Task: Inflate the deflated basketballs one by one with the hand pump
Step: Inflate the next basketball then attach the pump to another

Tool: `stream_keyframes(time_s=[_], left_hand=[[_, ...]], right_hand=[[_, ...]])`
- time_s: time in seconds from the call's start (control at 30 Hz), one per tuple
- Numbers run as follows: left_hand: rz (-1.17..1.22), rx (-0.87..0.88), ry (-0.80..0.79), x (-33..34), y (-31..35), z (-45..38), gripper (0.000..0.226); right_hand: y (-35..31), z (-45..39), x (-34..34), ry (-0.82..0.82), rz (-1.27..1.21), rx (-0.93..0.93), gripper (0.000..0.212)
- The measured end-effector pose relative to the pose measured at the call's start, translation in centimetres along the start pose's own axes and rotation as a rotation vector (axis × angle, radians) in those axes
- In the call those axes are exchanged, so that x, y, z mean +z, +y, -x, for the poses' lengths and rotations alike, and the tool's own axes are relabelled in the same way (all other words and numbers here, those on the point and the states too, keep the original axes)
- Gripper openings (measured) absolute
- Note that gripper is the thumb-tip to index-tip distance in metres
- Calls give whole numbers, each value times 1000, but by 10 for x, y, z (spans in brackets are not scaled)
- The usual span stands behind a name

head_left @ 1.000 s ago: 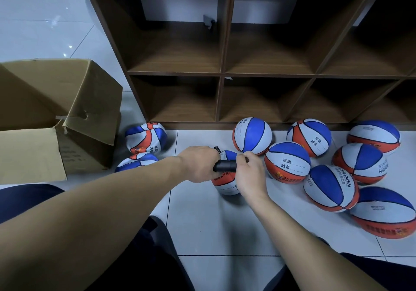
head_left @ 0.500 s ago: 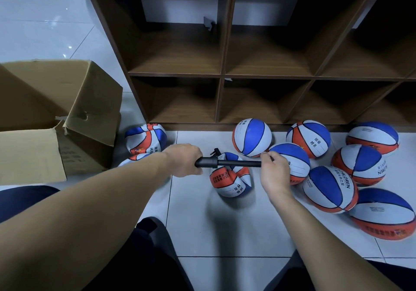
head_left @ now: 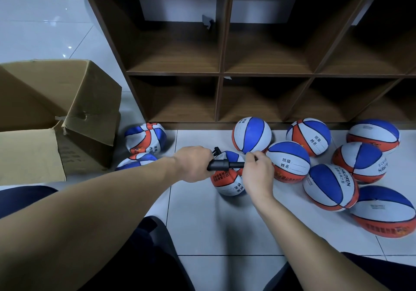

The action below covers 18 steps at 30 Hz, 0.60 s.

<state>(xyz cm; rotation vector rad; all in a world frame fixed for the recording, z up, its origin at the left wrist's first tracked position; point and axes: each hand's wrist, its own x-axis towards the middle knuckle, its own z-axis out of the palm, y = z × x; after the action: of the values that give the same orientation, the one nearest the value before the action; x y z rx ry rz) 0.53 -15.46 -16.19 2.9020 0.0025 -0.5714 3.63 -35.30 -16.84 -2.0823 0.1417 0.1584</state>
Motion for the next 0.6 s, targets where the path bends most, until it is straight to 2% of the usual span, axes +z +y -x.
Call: stream_keyframes(time_s=[0.3, 0.6], left_hand=[[-7, 67, -33, -1, 15, 0, 29], [33, 85, -14, -4, 8, -4, 33]], right_hand=[[2, 12, 19, -65, 44, -7, 30], [-2, 2, 8, -103, 44, -56, 31]])
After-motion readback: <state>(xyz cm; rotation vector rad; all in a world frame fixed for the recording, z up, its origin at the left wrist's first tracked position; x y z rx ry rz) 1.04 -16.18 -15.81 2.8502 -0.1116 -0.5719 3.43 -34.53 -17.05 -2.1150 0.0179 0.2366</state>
